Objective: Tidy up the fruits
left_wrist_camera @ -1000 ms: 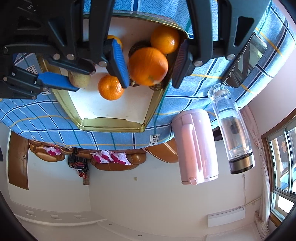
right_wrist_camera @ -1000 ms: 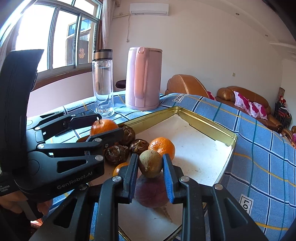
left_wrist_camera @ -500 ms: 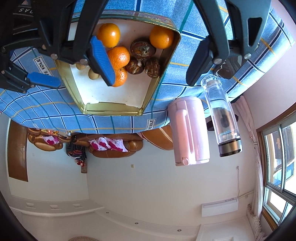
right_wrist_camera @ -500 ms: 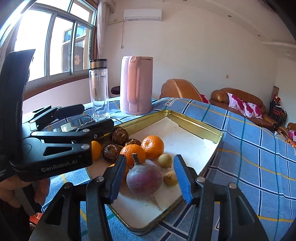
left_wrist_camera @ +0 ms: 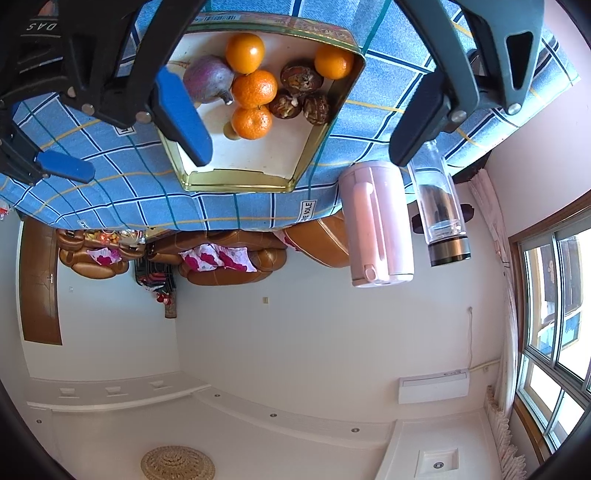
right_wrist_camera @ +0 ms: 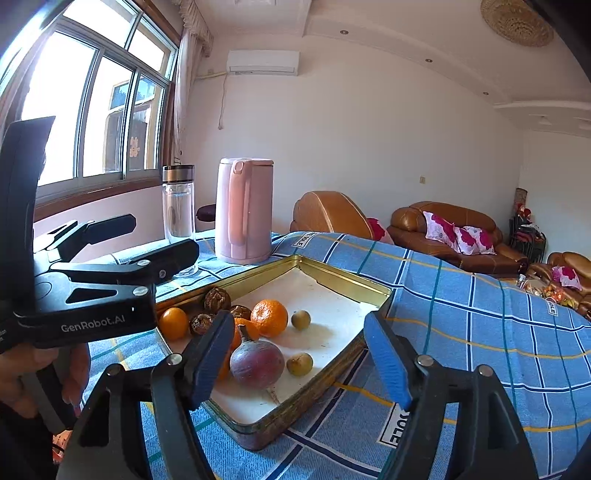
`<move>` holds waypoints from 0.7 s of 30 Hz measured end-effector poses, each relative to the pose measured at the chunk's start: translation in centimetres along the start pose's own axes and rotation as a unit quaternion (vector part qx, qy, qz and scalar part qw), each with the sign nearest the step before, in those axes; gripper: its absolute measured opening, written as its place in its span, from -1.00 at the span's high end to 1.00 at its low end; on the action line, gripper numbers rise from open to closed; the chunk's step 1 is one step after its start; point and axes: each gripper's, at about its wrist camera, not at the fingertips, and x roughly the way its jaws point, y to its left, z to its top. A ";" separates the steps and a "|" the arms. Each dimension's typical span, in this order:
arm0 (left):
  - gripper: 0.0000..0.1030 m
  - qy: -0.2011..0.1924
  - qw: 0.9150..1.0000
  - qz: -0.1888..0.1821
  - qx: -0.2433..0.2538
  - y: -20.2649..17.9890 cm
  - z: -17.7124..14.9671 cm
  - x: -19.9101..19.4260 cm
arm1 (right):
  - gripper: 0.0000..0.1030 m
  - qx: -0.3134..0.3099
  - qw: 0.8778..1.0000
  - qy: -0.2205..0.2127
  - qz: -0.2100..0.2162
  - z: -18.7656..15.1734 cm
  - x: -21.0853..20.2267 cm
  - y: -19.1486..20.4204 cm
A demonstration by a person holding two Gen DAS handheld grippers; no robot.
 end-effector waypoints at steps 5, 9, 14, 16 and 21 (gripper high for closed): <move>-0.95 -0.002 1.000 0.002 0.002 -0.3 -0.1 -0.1 | -0.50 0.004 1.000 -0.008 -0.006 0.1 -0.7 -0.4; -0.95 -0.003 1.000 0.002 0.003 -0.4 -0.1 -0.2 | -0.51 0.007 1.000 -0.011 -0.008 0.1 -1.0 -0.6; -0.96 -0.003 1.000 0.002 0.003 -0.4 -0.1 -0.3 | -0.51 0.007 1.000 -0.011 -0.009 0.0 -1.0 -0.6; -0.96 -0.004 1.000 0.003 0.003 -0.4 -0.1 -0.3 | -0.51 0.006 1.000 -0.012 -0.010 0.0 -1.1 -0.6; -0.96 -0.002 1.000 0.001 0.004 -0.5 -0.2 -0.4 | -0.52 0.007 1.000 -0.014 -0.016 0.0 -1.2 -0.8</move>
